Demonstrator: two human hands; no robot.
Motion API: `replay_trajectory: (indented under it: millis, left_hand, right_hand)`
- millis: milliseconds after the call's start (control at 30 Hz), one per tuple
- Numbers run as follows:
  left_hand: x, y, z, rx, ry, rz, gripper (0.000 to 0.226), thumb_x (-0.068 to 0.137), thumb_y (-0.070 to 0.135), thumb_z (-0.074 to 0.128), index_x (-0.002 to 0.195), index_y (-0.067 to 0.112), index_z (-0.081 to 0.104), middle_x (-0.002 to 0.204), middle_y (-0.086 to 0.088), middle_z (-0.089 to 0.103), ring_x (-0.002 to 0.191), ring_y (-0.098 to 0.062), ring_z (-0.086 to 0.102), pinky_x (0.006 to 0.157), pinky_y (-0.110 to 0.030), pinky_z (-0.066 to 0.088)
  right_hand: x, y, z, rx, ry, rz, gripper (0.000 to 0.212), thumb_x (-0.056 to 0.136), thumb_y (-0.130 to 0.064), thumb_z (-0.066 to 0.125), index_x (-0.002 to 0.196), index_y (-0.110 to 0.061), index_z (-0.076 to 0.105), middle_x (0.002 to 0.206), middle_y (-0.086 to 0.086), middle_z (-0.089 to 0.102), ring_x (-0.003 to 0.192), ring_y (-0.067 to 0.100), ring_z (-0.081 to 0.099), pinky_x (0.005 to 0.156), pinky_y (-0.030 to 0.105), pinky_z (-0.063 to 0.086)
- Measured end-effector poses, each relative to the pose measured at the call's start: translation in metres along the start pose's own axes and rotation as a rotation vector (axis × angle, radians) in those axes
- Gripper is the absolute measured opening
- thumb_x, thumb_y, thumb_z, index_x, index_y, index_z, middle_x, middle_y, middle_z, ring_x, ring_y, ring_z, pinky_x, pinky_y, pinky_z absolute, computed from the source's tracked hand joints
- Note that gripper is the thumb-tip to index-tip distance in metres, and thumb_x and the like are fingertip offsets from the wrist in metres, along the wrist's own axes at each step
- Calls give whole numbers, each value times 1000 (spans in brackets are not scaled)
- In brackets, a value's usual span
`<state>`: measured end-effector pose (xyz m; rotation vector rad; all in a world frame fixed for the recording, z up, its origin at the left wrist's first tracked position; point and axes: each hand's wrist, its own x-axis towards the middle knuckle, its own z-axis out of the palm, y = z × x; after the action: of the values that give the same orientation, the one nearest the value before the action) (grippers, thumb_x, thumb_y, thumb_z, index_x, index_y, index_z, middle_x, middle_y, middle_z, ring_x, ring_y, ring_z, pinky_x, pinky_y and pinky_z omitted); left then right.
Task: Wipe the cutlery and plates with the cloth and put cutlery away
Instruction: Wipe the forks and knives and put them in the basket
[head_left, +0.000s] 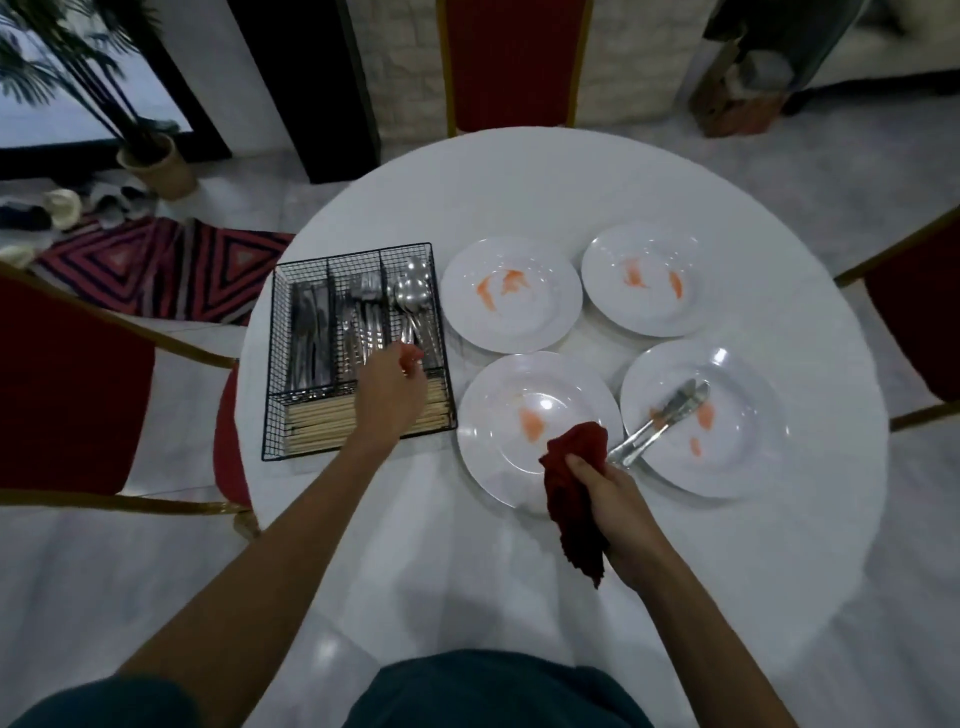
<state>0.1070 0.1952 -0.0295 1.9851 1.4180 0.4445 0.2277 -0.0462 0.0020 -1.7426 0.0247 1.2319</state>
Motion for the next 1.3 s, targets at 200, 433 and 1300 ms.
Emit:
replay_trajectory:
  millis: [200,433,1300]
  left_hand:
    - [-86,47,76,-99,-349,163,20,91,14,61,104,19,75,103,3,73,86,-8,63,81,-18,46]
    - [-107,86,142,59,-560,243,22,93,26,57,111,21,69,112,-1,70,105,-20,64,91,-39,54]
    - [-181,122,95,-202,-863,-50,5,82,12,63,80,14,67,79,-6,71,79,-23,69,71,-35,57]
  right_hand:
    - [-11,16,-32,149,143,-30,33,106,-33,50,106,-7,71,85,20,77,74,39,73,71,53,58]
    - [-19,44,-65,266,281,15,39,107,-36,46,117,-5,69,95,21,78,89,41,75,73,45,60]
    - [-30,47,-71,252,225,-51,36,108,-32,48,113,-6,72,103,16,78,95,27,76,86,40,61]
